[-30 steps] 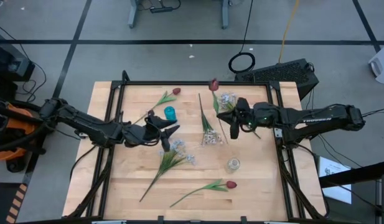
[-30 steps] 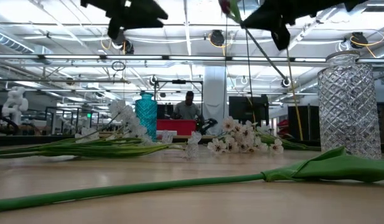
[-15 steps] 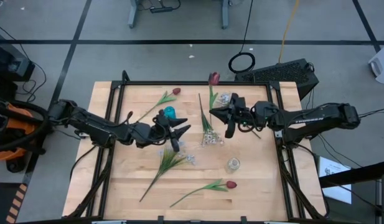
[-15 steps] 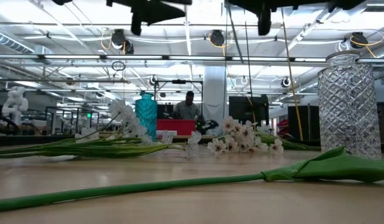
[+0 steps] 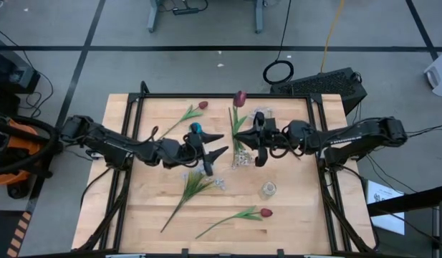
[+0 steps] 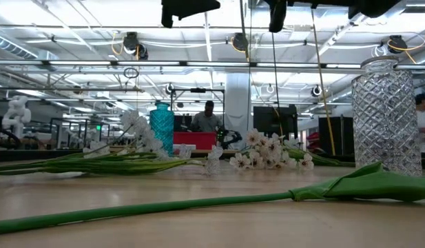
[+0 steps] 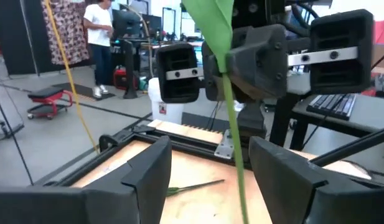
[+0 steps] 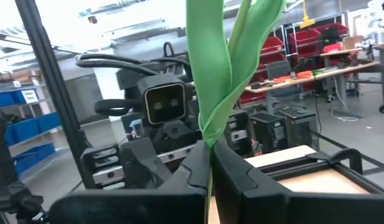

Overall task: Sort flowers into vase by color
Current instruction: Move the middle red tulip to the top left of the table

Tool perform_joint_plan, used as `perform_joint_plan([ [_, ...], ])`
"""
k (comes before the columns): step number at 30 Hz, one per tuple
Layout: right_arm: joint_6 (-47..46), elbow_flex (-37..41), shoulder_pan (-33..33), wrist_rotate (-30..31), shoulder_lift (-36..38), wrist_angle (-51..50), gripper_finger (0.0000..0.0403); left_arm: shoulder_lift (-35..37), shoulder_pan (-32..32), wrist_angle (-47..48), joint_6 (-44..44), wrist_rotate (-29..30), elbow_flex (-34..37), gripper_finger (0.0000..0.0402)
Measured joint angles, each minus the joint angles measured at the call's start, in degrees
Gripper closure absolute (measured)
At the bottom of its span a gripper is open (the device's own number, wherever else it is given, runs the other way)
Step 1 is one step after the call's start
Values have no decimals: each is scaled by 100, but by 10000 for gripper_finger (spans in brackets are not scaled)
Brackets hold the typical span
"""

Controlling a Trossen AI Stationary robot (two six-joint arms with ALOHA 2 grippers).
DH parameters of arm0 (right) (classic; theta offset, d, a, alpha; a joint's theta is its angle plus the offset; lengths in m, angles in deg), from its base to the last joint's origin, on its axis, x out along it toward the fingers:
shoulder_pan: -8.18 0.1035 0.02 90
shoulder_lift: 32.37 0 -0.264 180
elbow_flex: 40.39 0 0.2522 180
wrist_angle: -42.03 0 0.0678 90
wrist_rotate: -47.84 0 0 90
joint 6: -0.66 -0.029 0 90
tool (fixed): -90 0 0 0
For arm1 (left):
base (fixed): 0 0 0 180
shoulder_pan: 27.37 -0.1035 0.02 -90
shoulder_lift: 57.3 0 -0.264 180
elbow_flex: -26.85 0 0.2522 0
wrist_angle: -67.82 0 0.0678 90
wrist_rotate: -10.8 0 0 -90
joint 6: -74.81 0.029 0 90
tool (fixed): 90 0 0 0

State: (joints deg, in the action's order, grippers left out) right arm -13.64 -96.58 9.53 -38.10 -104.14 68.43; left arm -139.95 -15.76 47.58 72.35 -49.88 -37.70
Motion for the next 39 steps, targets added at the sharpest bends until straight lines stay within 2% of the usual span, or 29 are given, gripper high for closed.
perform_joint_plan([
  [8,210,1,28,4,-293,270,402,-51,-160,-47,-19,-776,-52,180],
  [23,323,6,28,9,-340,468,402,-51,-373,-157,-312,-989,-54,183],
  [29,325,6,28,9,-338,467,402,-51,-496,-160,-319,-1342,-54,219],
  [39,325,6,28,11,-338,462,403,-51,-501,-170,-317,-1416,-54,294],
])
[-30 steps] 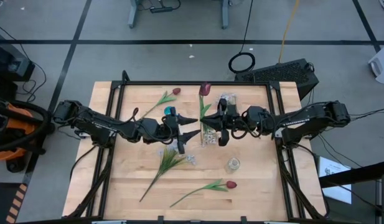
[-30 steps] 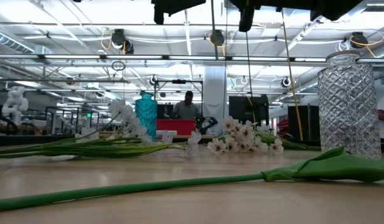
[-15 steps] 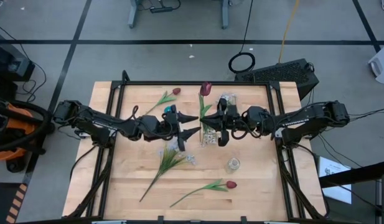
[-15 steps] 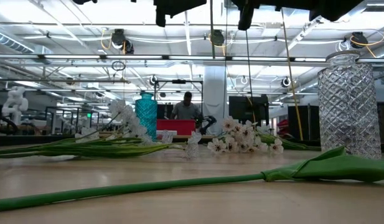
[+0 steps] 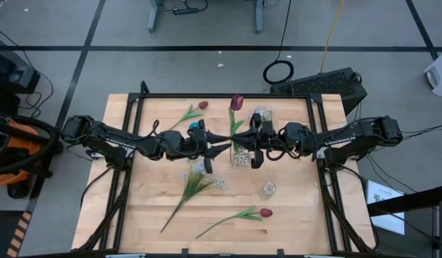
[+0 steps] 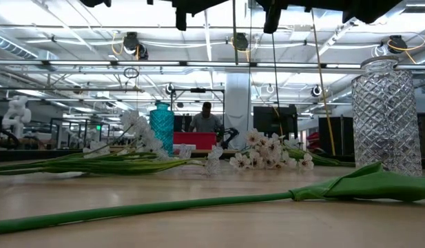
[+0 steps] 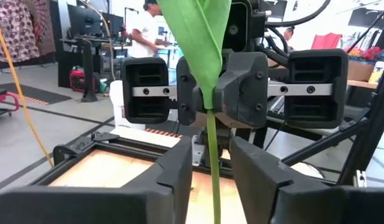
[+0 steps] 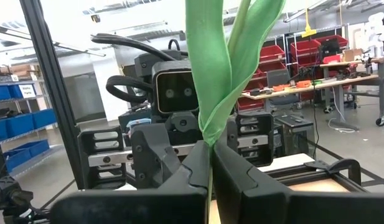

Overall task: Sort flowers into vase by color
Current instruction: Move the middle red tulip to the top left of the table

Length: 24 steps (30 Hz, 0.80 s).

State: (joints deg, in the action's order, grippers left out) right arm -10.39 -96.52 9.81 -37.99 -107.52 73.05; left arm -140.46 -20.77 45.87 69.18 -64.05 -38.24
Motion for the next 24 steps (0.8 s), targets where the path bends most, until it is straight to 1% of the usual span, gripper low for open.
perform_joint_plan([
  [5,0,0,0,0,0,1,403,0,1,-22,0,-8,0,312],
  [11,46,0,0,2,0,1,403,-25,-1,-172,-5,-142,-7,313],
  [14,102,0,0,0,0,3,403,-148,-2,-167,-3,-150,-99,313],
  [16,144,0,0,-3,4,29,403,-341,-25,-172,-2,-162,-296,314],
  [20,170,0,-2,22,4,47,403,-520,-31,-61,38,-164,-492,314],
  [24,173,0,2,19,4,-26,403,-492,-25,89,42,-165,-487,314],
])
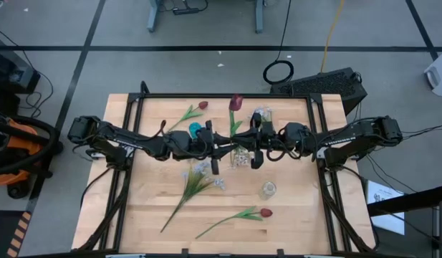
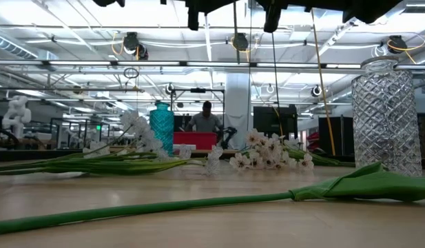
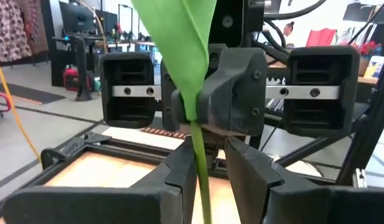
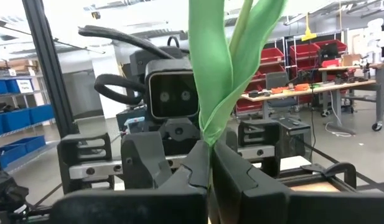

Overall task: Sort flowers into vase by color
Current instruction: Move the middle red tulip to the top left of the table

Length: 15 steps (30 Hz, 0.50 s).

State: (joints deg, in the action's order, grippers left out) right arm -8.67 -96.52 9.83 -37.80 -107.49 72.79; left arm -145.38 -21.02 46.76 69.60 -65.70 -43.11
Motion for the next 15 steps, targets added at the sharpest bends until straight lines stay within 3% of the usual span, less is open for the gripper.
perform_joint_plan([
  [15,61,0,-2,1,-2,-23,403,328,15,459,-43,30,22,314],
])
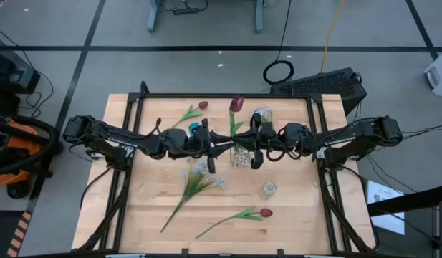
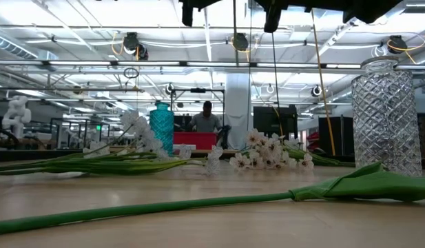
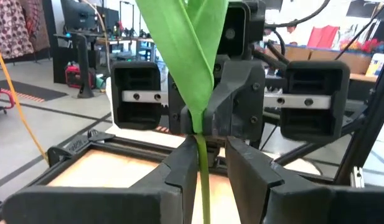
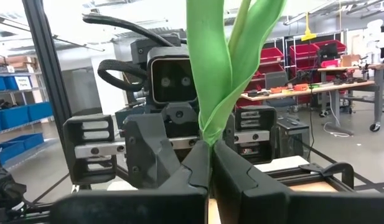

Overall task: Sort flowers into vase by color
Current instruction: Move the middle red tulip to the top left of the table

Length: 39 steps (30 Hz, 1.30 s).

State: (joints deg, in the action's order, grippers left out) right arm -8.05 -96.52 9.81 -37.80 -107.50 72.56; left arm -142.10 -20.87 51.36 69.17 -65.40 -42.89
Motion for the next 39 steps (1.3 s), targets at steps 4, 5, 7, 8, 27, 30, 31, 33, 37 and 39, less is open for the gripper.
perform_joint_plan([
  [4,2,0,-2,3,-2,-20,403,-9,0,62,-2,2,0,314],
  [5,2,0,0,4,-2,-11,403,-9,0,62,-1,2,0,315],
  [7,2,0,0,2,-2,-28,403,-9,0,81,0,5,0,323],
  [8,2,0,0,2,-2,-29,403,-9,-1,84,2,9,0,331],
  [27,-196,0,-19,553,85,-519,293,958,11,1657,12,-24,0,396],
  [30,-152,0,-4,486,88,-663,256,1334,-15,2227,8,53,6,396],
  [31,-151,0,-3,487,90,-734,247,1461,-9,2343,4,76,9,396],
  [33,-153,0,-7,474,90,-905,230,1755,-4,2650,-3,98,0,396],
  [37,-156,0,-1,448,90,-1244,210,2340,-43,3357,-123,159,0,396],
  [39,-210,0,20,439,90,-1437,206,2623,-119,3737,-261,218,2,397],
])
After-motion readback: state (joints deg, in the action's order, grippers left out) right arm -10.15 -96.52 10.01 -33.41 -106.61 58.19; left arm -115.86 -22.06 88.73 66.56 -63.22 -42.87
